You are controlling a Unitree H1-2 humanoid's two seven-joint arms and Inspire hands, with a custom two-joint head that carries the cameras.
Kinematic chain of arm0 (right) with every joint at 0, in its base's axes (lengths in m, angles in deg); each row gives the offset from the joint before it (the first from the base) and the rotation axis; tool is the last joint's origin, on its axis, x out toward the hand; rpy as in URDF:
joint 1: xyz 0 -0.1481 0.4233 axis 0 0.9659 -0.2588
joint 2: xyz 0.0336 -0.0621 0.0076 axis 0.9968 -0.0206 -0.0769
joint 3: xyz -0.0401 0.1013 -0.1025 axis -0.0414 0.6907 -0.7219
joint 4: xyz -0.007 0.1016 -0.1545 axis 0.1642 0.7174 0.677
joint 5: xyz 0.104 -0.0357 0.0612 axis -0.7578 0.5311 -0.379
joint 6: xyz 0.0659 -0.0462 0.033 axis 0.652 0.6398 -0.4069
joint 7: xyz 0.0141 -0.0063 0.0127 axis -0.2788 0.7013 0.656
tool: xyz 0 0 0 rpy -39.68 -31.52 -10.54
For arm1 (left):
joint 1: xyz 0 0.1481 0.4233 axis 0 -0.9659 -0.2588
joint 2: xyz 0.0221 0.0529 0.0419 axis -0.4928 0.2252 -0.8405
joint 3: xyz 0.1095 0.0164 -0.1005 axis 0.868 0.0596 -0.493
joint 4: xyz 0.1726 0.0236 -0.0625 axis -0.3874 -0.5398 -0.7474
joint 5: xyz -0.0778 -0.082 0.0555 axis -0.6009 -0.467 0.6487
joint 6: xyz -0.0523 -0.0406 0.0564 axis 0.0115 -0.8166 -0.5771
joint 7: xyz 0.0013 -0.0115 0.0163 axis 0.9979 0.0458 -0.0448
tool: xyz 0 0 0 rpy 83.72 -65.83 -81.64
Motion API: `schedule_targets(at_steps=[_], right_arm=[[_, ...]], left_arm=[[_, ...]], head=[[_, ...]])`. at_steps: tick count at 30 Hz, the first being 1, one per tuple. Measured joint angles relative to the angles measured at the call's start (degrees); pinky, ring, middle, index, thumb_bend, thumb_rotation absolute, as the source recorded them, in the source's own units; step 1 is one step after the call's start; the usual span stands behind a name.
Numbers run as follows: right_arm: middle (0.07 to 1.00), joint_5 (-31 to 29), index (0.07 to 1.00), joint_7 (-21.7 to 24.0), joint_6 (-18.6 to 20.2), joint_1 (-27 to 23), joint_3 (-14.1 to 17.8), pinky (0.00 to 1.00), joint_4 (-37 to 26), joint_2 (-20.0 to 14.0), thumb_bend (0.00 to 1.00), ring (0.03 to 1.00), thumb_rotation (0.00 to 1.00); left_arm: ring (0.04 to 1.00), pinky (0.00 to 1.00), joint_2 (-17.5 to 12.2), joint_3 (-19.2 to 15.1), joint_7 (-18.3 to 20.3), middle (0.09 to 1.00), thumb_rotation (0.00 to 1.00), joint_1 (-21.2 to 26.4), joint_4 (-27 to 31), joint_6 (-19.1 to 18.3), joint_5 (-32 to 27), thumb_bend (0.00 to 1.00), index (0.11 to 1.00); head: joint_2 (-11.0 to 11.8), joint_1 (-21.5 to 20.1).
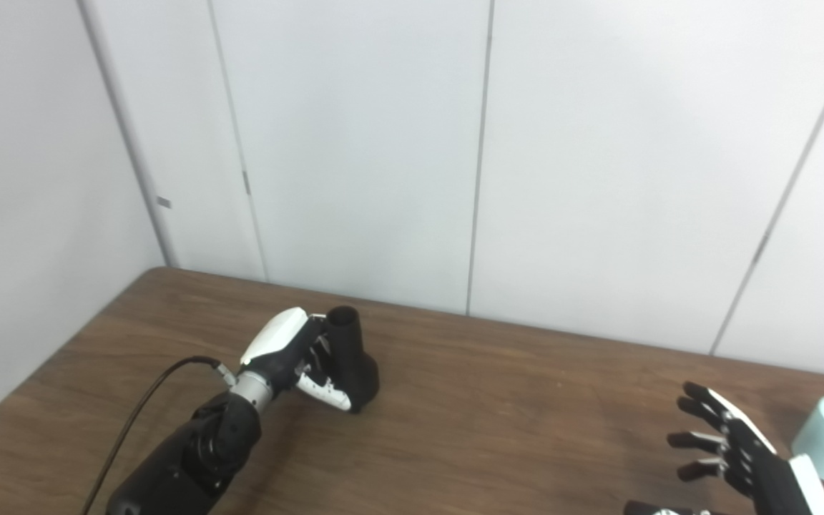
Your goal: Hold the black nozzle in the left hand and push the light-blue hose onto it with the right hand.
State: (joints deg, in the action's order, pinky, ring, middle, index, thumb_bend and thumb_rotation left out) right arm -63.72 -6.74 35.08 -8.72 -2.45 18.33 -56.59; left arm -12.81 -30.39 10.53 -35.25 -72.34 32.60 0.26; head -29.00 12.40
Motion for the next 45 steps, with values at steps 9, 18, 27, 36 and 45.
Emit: schedule_targets(at_steps=[9,18,27,36,45], right_arm=[[0.833,0.4,0.851,0.0,2.7,0.0,-0.1,0.56,-3.2,0.4,0.73,0.699,0.00],[0.827,2.9,0.851,0.0,7.3,-0.3,-1.4,0.56,-5.4,1.9,0.74,0.695,0.00],[0.820,3.8,0.843,-0.3,5.8,-0.3,-2.0,0.53,-4.6,2.0,0.75,0.679,0.01],[0.813,5.2,0.843,-1.0,5.3,-0.7,-2.4,0.51,-4.5,2.9,0.76,0.667,0.05],[0.815,4.3,0.845,-0.8,4.8,-0.7,-1.3,0.52,-5.5,2.2,0.76,0.669,0.07]], left_arm=[[0.438,0.34,3.0,3.0,2.4,0.428,0.00,-0.1,2.5,0.5,1.9,0.52,0.527],[0.456,0.35,7.7,7.2,3.6,0.452,0.00,1.8,0.3,4.8,3.2,0.52,0.515],[0.483,0.42,11.5,9.3,3.3,0.456,0.00,2.3,-1.6,6.4,4.2,0.52,0.511],[0.445,0.34,12.8,10.1,3.4,0.459,0.00,2.7,-2.5,7.3,4.3,0.52,0.511],[0.483,0.38,13.3,10.5,3.3,0.461,0.00,2.8,-3.1,8.5,4.3,0.52,0.510]], head=[[-1.2,-4.4],[-2.9,-9.5],[-3.5,-13.4],[-3.3,-17.6],[-3.3,-20.4]])
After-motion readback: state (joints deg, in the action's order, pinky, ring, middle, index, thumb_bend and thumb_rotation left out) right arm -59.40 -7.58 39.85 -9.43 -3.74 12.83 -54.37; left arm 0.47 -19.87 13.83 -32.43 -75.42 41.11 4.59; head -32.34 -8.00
